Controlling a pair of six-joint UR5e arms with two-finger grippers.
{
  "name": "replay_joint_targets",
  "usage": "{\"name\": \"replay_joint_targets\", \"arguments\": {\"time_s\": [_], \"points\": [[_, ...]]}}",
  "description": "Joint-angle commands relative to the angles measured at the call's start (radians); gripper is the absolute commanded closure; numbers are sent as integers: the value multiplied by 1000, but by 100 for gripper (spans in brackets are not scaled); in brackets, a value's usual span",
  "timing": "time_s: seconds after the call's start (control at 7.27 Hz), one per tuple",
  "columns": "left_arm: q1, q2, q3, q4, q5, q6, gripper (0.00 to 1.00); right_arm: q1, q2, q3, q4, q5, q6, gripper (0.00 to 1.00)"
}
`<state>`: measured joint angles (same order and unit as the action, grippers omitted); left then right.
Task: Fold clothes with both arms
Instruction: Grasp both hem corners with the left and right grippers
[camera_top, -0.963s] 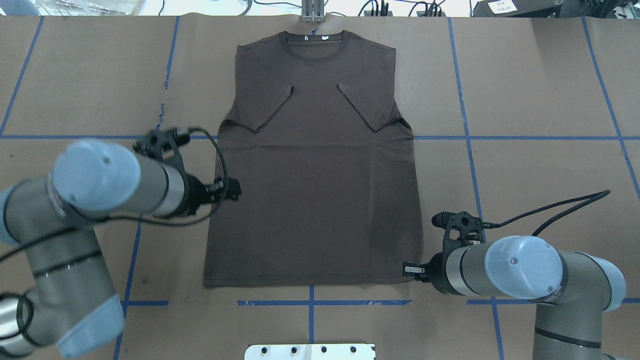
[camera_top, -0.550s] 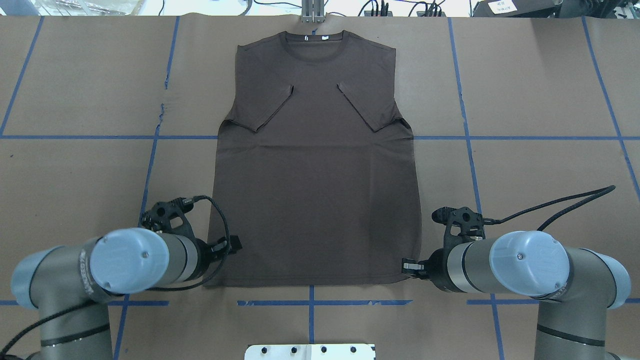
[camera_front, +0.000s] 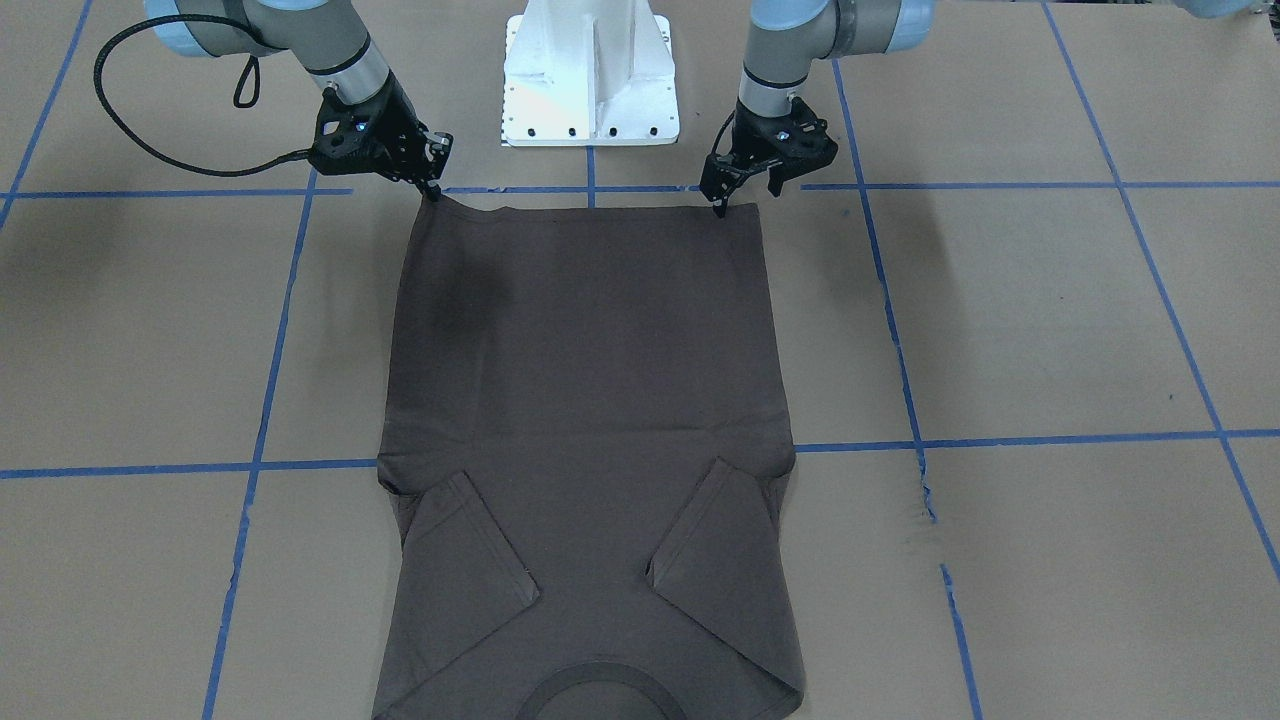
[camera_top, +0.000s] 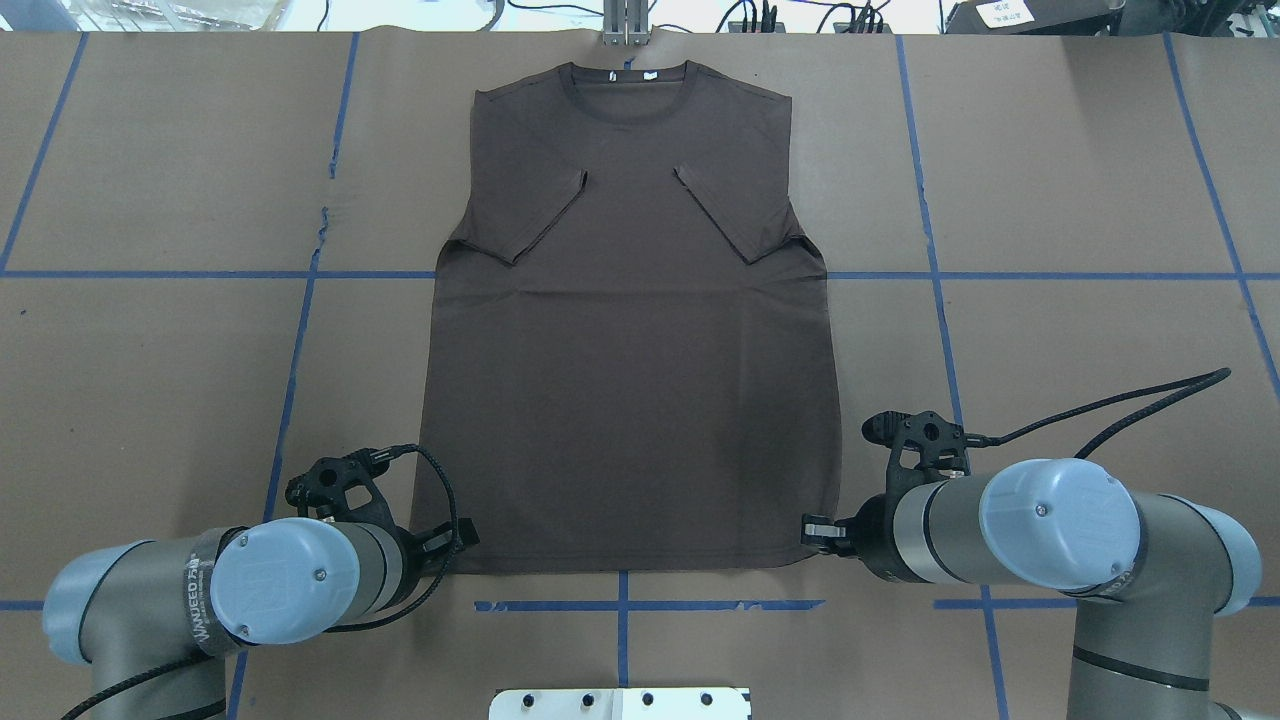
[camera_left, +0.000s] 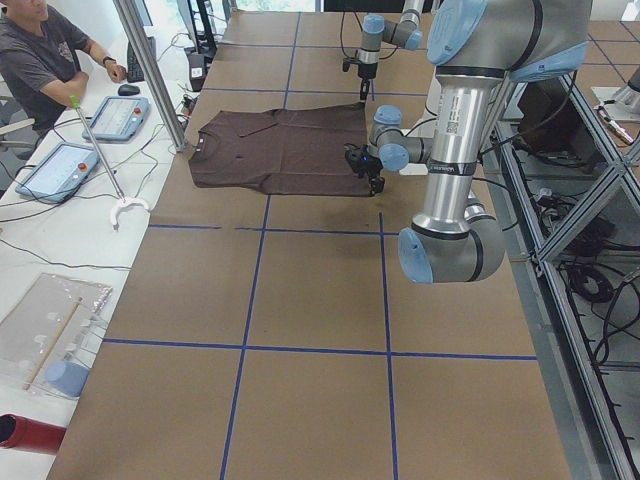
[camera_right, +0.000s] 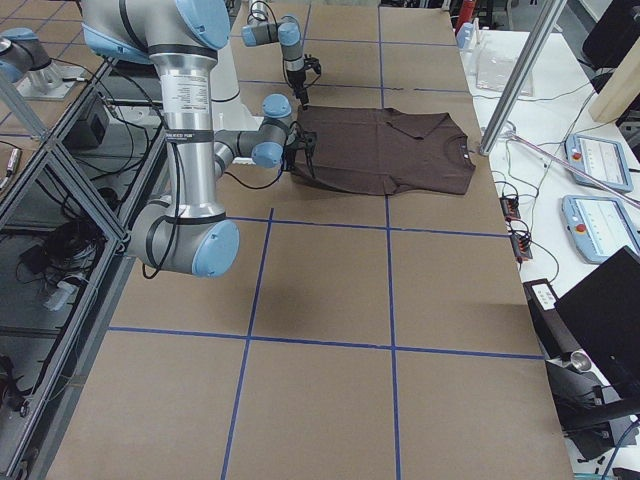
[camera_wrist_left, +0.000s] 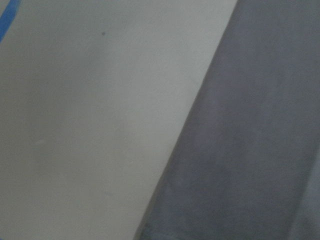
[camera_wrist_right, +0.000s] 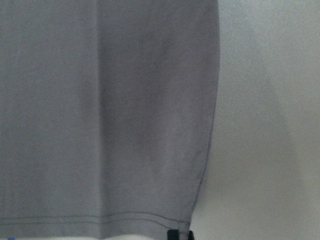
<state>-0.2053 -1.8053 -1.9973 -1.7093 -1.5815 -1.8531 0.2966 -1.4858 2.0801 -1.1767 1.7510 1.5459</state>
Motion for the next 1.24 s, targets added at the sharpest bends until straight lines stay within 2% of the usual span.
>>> {"name": "replay_joint_targets", "arguments": {"time_s": [0.0, 0.41, 0.69, 1.1], "points": [[4, 0, 15, 0, 8, 0, 6, 6, -1, -2, 3, 4, -1, 100], [4, -3, 17, 0, 8, -1, 27, 7, -2, -2, 5, 4, -10, 100], [4, -3, 17, 0, 9, -3, 60, 9, -2, -2, 5, 4, -10, 100], [4, -8, 14, 14, 9, -1, 100, 18, -1, 0, 5, 8, -12, 100]]}}
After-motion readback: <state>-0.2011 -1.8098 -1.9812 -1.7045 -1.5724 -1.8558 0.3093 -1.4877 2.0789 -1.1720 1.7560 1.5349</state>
